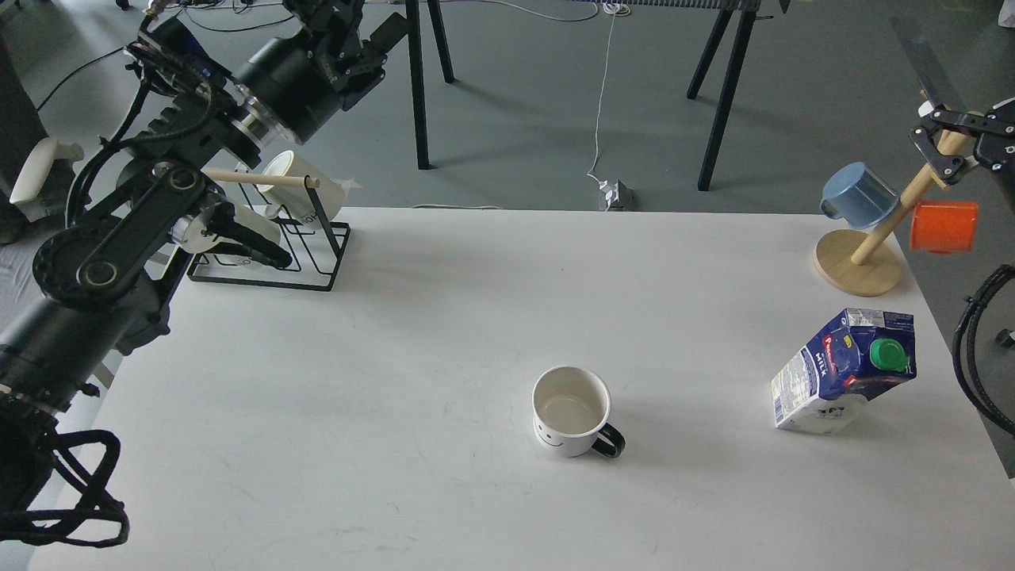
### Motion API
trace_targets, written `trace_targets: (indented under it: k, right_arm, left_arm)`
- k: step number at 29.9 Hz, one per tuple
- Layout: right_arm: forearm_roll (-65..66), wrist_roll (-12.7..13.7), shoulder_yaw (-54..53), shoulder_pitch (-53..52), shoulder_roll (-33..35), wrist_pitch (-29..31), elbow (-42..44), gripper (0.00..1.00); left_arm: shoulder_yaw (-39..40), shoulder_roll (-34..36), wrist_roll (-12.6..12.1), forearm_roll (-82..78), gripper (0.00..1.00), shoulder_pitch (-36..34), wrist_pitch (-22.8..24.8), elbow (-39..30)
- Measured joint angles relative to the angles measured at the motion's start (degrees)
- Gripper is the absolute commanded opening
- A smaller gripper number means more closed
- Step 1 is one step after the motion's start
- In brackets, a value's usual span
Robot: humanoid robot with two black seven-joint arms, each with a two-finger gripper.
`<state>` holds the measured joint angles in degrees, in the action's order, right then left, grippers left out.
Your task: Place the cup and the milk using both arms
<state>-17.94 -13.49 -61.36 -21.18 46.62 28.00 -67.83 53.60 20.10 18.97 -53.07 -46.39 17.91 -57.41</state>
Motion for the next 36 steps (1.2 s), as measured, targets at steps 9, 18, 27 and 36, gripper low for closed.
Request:
trace_targets:
  k: [9, 18, 27, 36]
  right_arm:
    - [-4.01, -0.16, -11.25, 18.07, 2.88, 0.00, -10.25, 1.00]
    - [-5.79, -1.36, -16.52, 36.27, 2.89, 0.00, -10.82, 1.00]
    - [-5.46, 1.88, -16.60, 39.06, 2.97, 0.00, 1.62, 0.99]
    - [-6.15, 4.43, -14.93, 44.83, 0.17, 0.00, 0.48, 1.00]
  left_arm:
    - [3.29, 5.67, -0.29, 30.14, 0.99, 0.67, 0.68, 4.05]
    - [3.63, 7.08, -0.57, 43.39, 1.00, 0.09, 3.03, 12.23]
    - [3.26, 6.69, -0.60, 43.89, 0.99, 0.19, 5.03, 16.72]
    - [2.91, 6.43, -0.52, 45.45, 1.00, 0.60, 4.70, 17.05]
